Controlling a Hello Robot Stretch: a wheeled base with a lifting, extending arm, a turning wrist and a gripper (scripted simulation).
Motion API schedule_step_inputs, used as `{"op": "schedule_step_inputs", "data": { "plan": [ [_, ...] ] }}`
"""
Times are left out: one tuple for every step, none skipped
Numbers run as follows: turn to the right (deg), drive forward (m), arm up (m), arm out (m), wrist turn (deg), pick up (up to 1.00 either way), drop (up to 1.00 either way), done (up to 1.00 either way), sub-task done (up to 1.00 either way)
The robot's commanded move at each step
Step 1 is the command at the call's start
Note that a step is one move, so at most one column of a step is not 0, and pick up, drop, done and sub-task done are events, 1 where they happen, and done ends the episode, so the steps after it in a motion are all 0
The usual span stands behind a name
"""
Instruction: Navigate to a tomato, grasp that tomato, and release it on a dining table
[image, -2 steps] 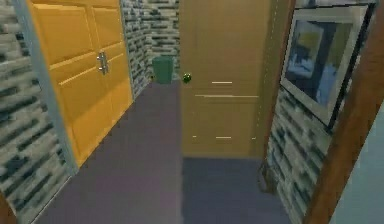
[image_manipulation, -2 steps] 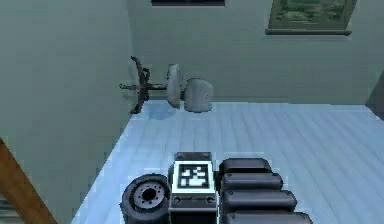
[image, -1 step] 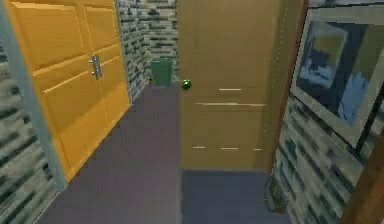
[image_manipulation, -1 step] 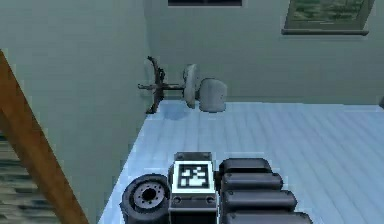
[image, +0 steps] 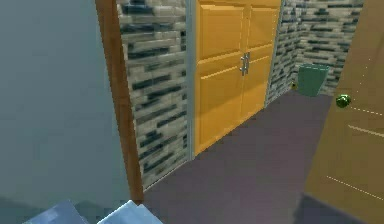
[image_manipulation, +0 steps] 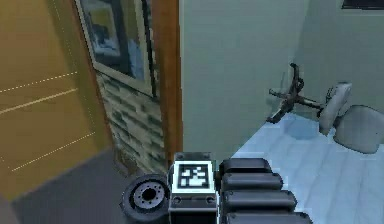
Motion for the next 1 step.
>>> {"op": "schedule_step_inputs", "data": {
  "plan": [
    [0.0, 0.2, 0.0, 0.0, 0.0, 0.0, 0.0, 0.0, 0.0]
  ]
}}
